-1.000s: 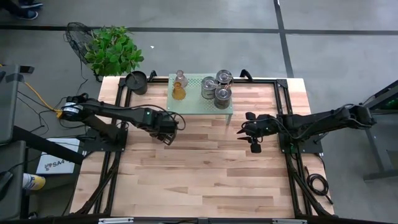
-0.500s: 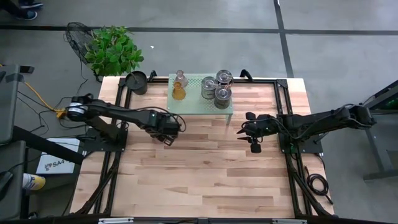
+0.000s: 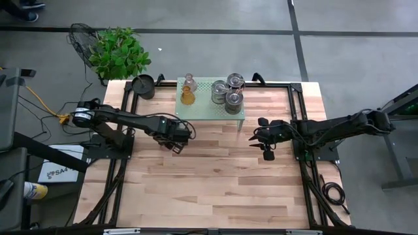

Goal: Pick & Place candle stick holders
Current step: Put the pink candle holder on the shelf

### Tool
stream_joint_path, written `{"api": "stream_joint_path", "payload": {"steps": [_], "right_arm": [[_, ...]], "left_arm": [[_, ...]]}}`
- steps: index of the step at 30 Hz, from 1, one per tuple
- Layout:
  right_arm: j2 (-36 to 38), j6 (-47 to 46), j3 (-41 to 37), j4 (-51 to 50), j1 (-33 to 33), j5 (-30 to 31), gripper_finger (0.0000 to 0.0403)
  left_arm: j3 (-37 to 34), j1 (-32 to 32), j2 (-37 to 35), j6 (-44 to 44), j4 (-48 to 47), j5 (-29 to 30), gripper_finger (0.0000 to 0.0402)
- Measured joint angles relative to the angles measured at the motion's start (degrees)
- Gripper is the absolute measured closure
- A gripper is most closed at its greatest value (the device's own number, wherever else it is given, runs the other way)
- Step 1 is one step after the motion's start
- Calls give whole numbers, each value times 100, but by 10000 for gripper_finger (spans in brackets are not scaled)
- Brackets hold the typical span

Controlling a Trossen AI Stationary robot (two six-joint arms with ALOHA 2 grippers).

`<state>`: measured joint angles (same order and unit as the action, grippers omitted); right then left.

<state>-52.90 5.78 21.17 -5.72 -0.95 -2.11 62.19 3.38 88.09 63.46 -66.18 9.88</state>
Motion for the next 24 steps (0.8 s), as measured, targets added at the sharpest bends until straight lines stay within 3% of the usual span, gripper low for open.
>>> {"api": "stream_joint_path", "payload": {"steps": [12, 19, 24], "right_arm": [[0, -46, 0, 0, 0, -3, 289], [0, -46, 0, 0, 0, -4, 289], [0, -46, 0, 0, -1, -4, 289]], "left_arm": [[4, 2, -13, -11, -82, -79, 378], [59, 0, -10, -202, -92, -224, 379], [509, 8, 4, -503, -20, -339, 384]]}}
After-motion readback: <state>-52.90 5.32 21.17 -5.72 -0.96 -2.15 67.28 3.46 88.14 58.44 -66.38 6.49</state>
